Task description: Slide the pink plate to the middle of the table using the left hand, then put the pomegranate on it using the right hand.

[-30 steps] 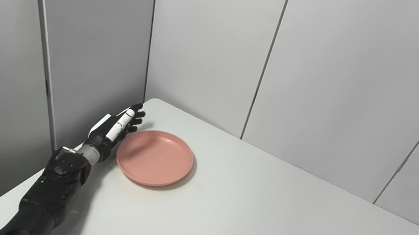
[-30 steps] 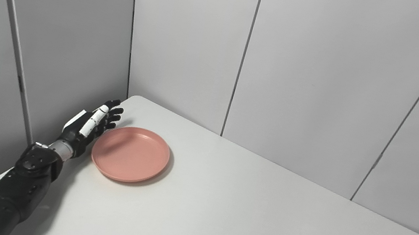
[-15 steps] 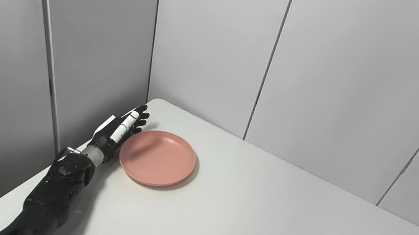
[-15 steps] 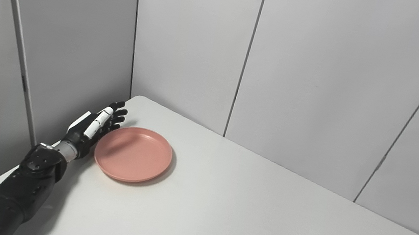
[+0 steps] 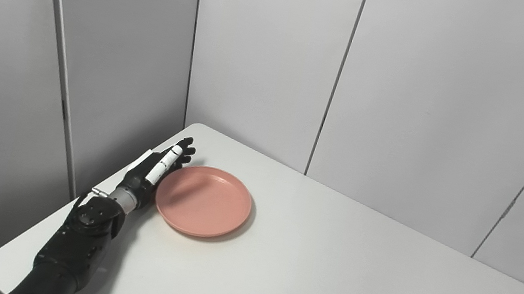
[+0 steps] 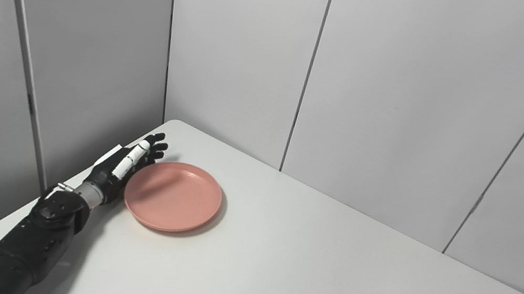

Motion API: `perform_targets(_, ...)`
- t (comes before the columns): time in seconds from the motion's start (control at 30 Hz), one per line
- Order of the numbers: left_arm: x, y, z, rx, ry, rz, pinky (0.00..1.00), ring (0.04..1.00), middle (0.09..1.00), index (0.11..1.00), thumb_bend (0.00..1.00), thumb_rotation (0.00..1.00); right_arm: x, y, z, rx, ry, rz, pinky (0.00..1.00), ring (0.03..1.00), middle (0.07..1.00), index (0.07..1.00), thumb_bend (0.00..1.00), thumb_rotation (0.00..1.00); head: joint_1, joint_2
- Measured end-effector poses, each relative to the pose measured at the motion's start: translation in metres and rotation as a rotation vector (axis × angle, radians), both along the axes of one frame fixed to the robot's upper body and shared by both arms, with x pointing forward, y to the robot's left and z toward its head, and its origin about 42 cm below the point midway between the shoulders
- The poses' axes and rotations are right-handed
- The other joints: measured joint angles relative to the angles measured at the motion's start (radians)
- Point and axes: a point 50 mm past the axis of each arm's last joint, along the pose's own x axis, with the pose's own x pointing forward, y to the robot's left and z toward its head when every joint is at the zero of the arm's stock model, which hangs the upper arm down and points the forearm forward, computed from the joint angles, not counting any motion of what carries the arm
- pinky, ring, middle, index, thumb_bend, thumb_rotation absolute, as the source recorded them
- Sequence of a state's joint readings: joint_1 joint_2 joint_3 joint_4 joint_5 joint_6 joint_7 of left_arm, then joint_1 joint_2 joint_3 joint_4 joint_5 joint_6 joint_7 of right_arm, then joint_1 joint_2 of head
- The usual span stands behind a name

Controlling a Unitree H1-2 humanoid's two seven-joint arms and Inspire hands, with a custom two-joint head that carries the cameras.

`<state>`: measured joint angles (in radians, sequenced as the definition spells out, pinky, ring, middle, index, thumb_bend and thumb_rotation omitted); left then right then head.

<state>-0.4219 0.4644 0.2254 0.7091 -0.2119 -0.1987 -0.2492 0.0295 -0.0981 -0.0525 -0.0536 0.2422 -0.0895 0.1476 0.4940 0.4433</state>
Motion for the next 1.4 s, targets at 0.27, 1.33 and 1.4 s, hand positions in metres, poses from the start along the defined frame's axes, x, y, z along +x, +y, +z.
perform_targets(0.27,-0.003,-0.006,-0.001,-0.003,0.003,-0.007,0.98,0.950,0.941,0.939,0.57,1.00,-0.002,0.001,0.001,0.005,-0.005,-0.002,0.96,0.967,0.976,0.983,0.79,0.89,-0.012,0.014)
perform_targets(1.33,-0.007,-0.083,-0.012,-0.122,-0.026,-0.041,0.99,0.965,0.960,0.965,0.58,1.00,0.003,0.016,0.001,0.007,0.051,-0.002,1.00,1.000,1.000,1.000,0.63,0.98,-0.160,0.066)
perform_targets(1.4,-0.008,-0.089,-0.011,-0.124,-0.029,-0.053,0.98,0.964,0.956,0.963,0.57,1.00,0.003,0.016,0.001,0.004,0.051,-0.001,1.00,1.000,1.000,1.000,0.64,0.97,-0.185,0.077)
